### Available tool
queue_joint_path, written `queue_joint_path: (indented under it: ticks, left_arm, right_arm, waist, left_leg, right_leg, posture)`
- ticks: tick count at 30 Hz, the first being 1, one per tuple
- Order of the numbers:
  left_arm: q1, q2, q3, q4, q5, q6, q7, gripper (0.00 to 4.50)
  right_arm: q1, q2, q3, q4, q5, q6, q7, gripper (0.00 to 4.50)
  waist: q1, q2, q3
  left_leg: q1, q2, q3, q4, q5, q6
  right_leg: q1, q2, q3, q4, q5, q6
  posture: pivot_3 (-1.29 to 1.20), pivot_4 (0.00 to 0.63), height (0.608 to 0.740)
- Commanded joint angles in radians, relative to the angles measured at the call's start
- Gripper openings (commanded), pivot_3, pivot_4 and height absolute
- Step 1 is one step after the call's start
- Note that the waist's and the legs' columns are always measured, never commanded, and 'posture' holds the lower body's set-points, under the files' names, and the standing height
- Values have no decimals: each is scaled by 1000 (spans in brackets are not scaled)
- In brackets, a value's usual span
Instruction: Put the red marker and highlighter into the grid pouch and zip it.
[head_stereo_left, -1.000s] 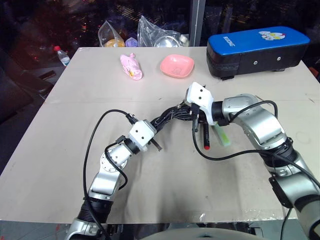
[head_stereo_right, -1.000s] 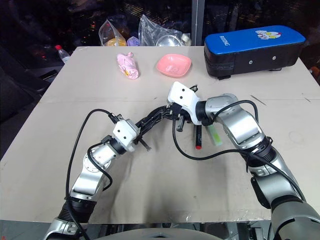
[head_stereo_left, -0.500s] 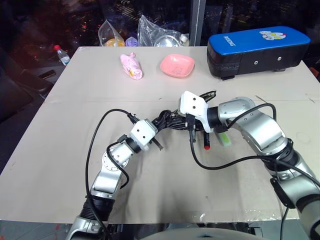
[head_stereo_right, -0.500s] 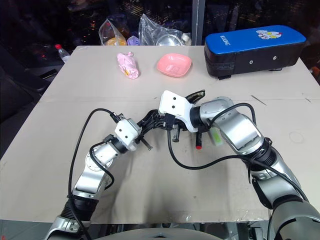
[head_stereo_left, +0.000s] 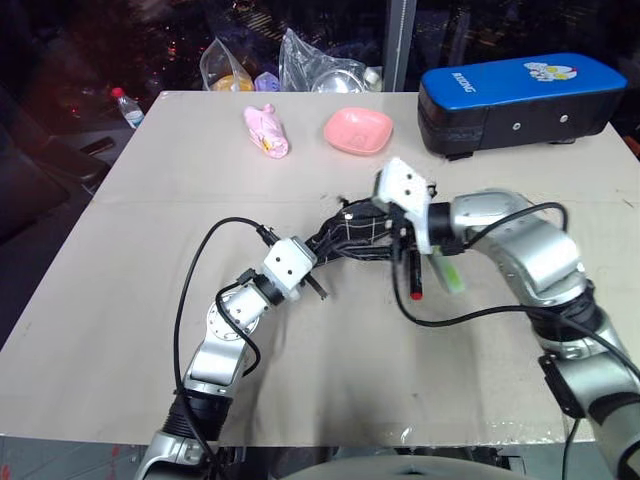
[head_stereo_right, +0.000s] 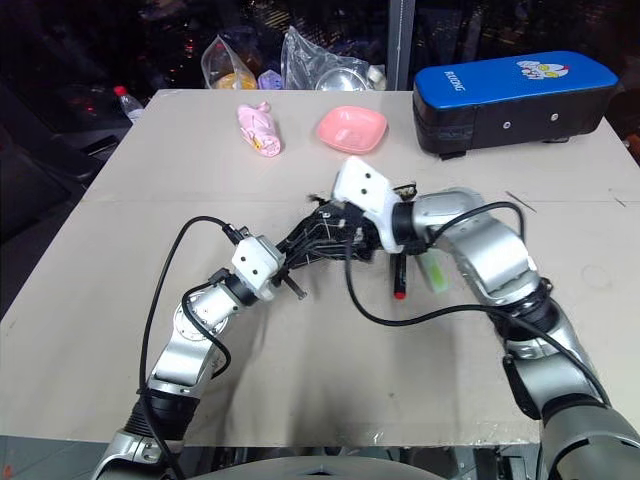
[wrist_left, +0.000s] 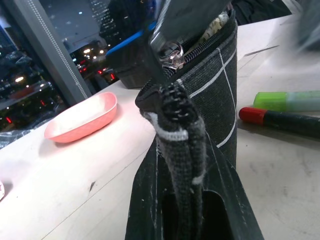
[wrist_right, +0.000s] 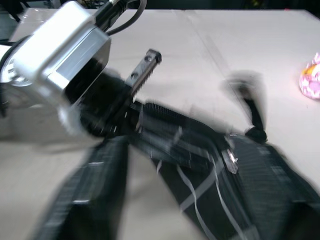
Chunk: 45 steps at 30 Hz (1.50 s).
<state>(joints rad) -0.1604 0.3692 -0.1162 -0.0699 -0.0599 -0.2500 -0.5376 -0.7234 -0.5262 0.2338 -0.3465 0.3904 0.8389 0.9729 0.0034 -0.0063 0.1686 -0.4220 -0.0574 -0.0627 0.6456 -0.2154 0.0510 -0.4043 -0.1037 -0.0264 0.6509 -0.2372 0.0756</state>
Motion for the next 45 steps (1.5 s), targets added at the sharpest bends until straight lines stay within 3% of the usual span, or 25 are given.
queue_joint_path:
  ticks: [1,4,8,9,11,13,14,19,33,45]
  left_arm:
    - [0,22,36,-42,-14,4,-3,0]
    - [-3,36,46,-45,-23,6,-12,0]
    - [-6,51,56,-46,-25,4,-19,0]
    - [-8,54,57,-45,-24,3,-20,0]
    - [-14,63,60,-44,-20,-3,-24,0]
    - [-19,74,60,-43,-9,-18,-28,0]
    - [-21,79,58,-42,-5,-25,-30,0]
    - [-32,100,41,-31,21,-66,-45,0]
    - [-31,84,21,-44,45,-72,-43,0]
    - [-27,61,-3,-60,52,-73,-50,0]
  right_arm:
    - [52,-84,-107,-66,88,63,34,4416]
    - [119,-144,-117,-62,76,50,14,4416]
    - [134,-123,-175,-45,93,29,-48,4416]
    - [131,-121,-183,-39,96,30,-58,4184]
    - [126,-127,-190,-31,101,20,-58,3521]
    - [112,-120,-203,-23,106,8,-66,2346]
    - [94,-111,-214,-19,119,17,-74,2223]
    - [1,-48,-238,30,154,64,-153,55]
    - [29,-145,-76,73,54,10,-102,55]
    - [-1,-150,85,150,-158,-197,-66,55]
  waist:
    - [4,0,0]
    - [4,0,0]
    - [4,0,0]
    - [6,0,0]
    - [10,0,0]
    - [11,0,0]
    - [10,0,0]
    - [9,0,0]
    - [10,0,0]
    - [9,0,0]
  left_leg:
    - [-1,0,0,0,0,0]
    - [-2,1,0,-1,0,0]
    - [-6,2,1,-1,0,0]
    - [-9,2,0,0,1,0]
    - [-10,2,1,0,1,0]
    - [-10,1,1,1,1,0]
    - [-10,1,1,1,1,0]
    - [-10,2,1,1,1,0]
    - [-10,1,1,2,1,0]
    - [-10,1,1,3,1,0]
  right_leg:
    - [0,0,0,-1,0,0]
    - [-1,-1,0,-3,0,0]
    - [-4,-1,0,-4,1,-1]
    - [-7,0,0,-4,1,-1]
    - [-7,1,0,-4,1,-1]
    - [-7,1,0,-4,1,-1]
    - [-7,1,0,-4,1,-1]
    - [-7,2,0,-4,2,-2]
    - [-7,1,0,-3,2,-2]
    - [-7,2,0,-2,2,-2]
  posture:
    - [0,150,726]
    - [0,150,726]
    - [0,150,726]
    - [0,150,726]
    - [0,150,726]
    - [0,150,726]
    - [0,150,726]
    - [0,150,726]
    - [0,150,726]
    - [0,150,726]
